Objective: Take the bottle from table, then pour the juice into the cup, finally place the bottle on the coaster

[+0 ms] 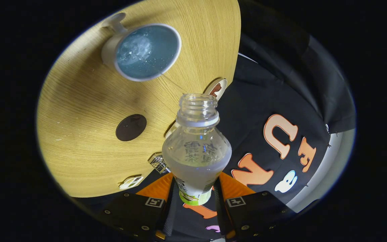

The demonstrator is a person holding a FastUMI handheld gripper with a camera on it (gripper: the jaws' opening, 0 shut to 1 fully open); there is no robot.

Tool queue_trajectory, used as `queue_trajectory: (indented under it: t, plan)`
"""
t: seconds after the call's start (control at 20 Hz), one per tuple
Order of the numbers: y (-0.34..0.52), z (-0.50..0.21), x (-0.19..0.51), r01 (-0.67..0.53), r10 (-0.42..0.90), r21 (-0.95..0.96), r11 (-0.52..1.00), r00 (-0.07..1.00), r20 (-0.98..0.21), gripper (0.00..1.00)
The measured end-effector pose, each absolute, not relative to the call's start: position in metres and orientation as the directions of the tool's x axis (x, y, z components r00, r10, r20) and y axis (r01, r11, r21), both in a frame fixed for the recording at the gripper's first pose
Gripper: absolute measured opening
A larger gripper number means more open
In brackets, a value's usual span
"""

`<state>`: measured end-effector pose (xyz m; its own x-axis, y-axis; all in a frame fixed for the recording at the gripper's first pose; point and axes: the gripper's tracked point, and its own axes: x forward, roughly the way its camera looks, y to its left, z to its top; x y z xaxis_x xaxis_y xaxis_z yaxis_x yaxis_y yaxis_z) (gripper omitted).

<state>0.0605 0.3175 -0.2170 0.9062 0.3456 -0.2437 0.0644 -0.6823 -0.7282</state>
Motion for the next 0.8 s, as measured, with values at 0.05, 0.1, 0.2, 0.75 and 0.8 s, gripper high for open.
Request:
queue_trajectory:
  t: [0.05,0.1,0.2,0.75,0.8]
  plan:
    - [0.3173,-0.2175,0.0612,0.064,0.345,-0.728,-0.683,0.906,-0.244,0.53]
    - [0.3173,-0.2180,0.0613,0.063,0.345,-0.727,-0.683,0.906,-0.246,0.53]
    - [0.3185,-0.2180,0.0607,0.065,0.348,-0.727,-0.684,0.904,-0.247,0.52]
    - [0.3167,-0.2183,0.0640,0.065,0.344,-0.719,-0.692,0.905,-0.249,0.52]
    - [0.3163,-0.2181,0.0638,0.066,0.344,-0.719,-0.691,0.905,-0.248,0.52]
